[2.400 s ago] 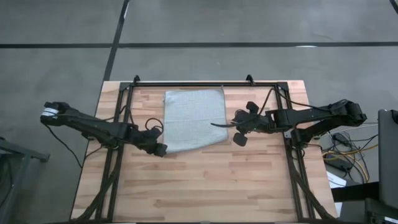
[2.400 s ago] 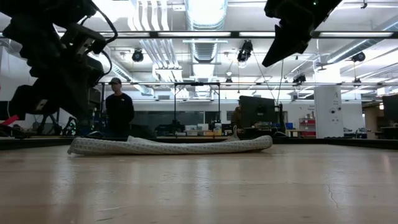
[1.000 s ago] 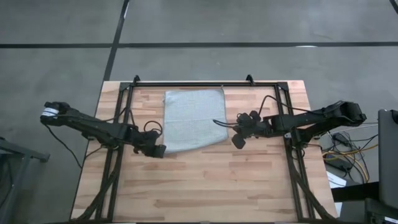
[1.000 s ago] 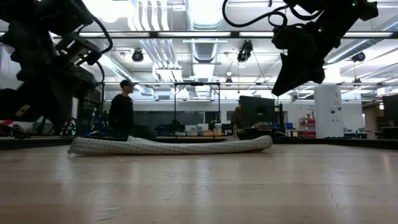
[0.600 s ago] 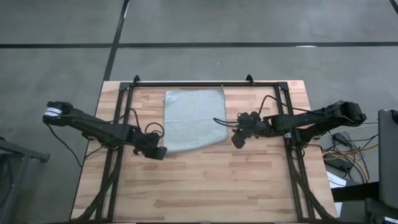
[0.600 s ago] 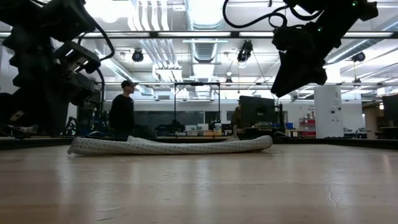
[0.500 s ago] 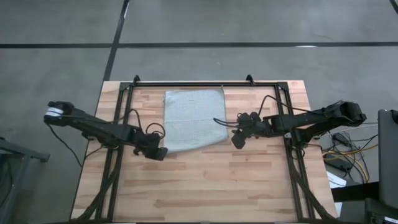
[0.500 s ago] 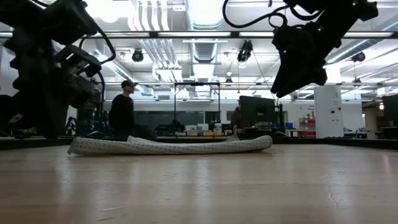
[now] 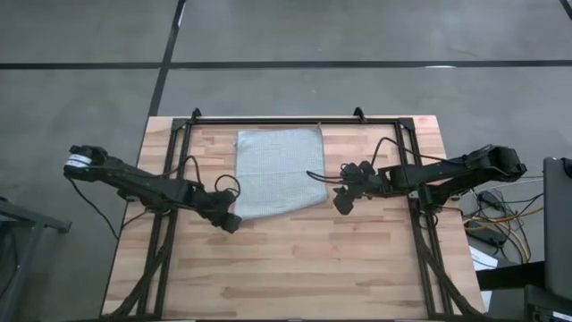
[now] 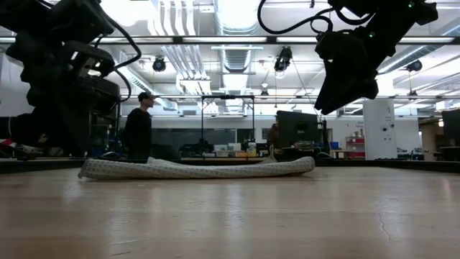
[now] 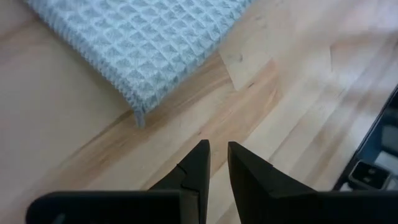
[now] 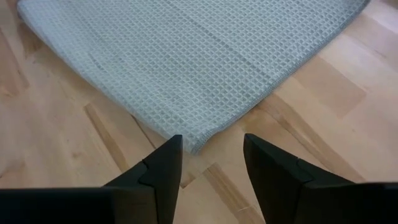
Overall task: Roll towel
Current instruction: Fold the gray towel on the table
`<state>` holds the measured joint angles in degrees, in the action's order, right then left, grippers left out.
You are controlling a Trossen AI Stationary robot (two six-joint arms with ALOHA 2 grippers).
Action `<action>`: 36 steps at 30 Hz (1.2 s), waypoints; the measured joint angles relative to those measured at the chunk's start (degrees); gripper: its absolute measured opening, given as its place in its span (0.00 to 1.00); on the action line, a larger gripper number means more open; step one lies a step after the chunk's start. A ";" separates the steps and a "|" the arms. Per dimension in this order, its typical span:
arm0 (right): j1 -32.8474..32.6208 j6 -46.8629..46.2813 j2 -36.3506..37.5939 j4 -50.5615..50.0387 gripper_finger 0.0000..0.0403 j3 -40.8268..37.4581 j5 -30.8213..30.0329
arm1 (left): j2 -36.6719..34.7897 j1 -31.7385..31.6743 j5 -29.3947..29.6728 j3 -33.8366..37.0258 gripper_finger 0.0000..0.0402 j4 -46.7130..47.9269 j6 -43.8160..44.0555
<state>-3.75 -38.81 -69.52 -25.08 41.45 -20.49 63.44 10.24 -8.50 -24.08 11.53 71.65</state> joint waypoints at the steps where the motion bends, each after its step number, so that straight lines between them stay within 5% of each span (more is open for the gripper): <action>1: 0.00 0.02 0.00 0.01 0.42 0.00 -0.01 | 0.00 0.00 -0.13 0.00 0.15 -0.04 -0.96; 14: 0.00 -0.17 0.00 0.17 0.42 0.02 -0.02 | -0.02 0.02 -6.64 0.00 0.15 -1.27 10.15; 25: 0.00 -0.19 0.00 0.17 0.41 0.04 -0.04 | -2.30 3.28 7.61 0.00 0.15 -1.95 -2.26; 36: 0.00 -0.19 0.00 0.17 0.41 0.07 -0.04 | -5.31 5.32 11.29 0.00 0.15 3.57 -5.54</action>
<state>-3.75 -39.00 -69.52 -24.91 41.52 -20.53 58.13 15.56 2.79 -24.08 15.10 66.12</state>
